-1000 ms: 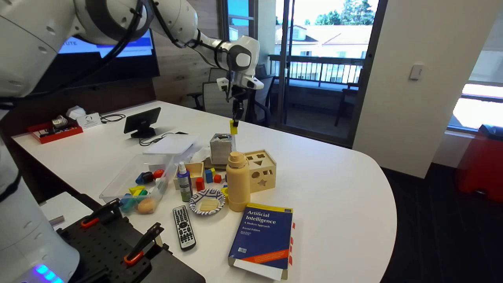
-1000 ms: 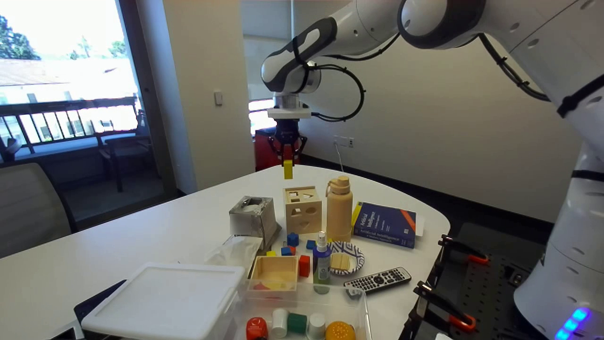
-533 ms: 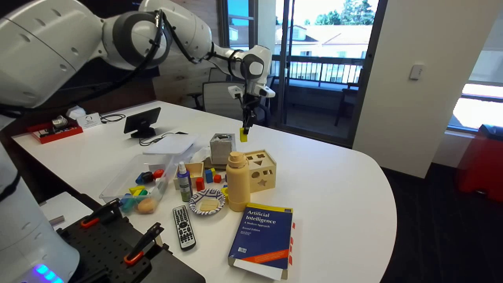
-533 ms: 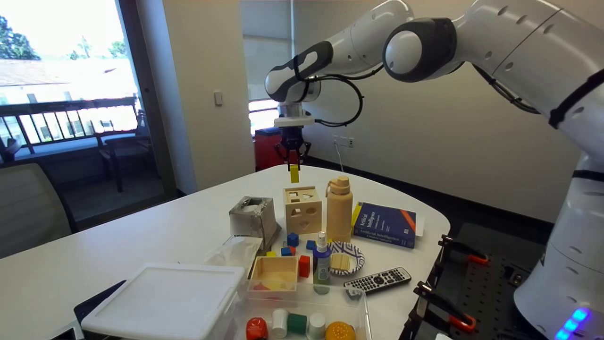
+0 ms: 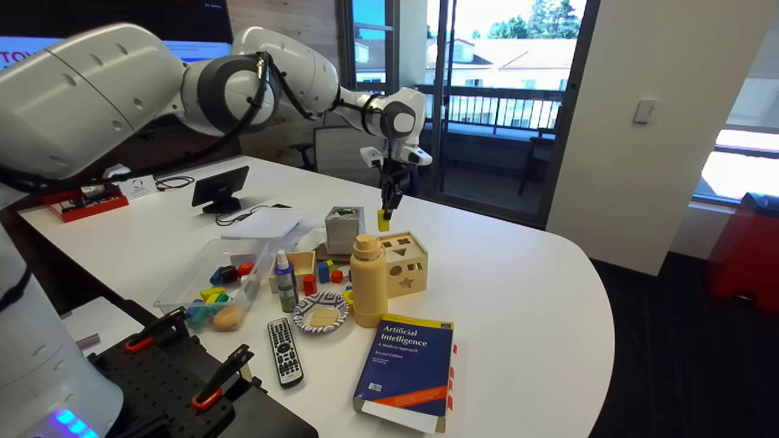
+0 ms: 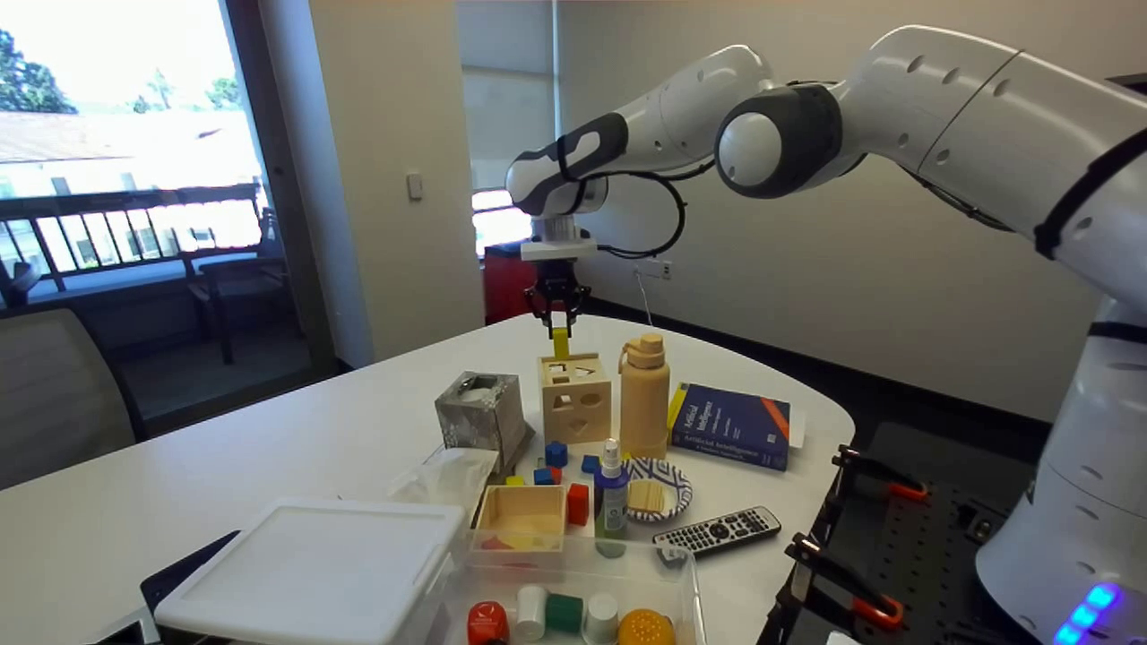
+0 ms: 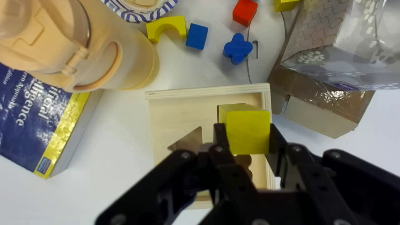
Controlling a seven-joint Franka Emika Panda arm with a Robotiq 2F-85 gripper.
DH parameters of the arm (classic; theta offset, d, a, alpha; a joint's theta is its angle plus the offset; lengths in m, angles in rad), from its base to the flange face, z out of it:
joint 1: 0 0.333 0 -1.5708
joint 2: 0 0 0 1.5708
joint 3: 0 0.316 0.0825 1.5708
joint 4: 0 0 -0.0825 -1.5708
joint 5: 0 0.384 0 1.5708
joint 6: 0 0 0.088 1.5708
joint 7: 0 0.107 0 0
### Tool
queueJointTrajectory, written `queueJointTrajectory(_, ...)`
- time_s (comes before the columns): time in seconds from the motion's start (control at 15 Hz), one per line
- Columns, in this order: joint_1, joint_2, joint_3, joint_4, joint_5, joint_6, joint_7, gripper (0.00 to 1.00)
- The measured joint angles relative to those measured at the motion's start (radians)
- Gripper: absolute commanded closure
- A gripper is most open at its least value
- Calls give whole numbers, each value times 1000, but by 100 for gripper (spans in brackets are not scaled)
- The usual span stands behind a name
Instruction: Place the yellow block through the square part of the wooden object
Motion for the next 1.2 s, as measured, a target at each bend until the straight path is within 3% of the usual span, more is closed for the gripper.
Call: queueJointTrajectory(1.2, -3, 125, -2, 110, -1, 0, 0, 92)
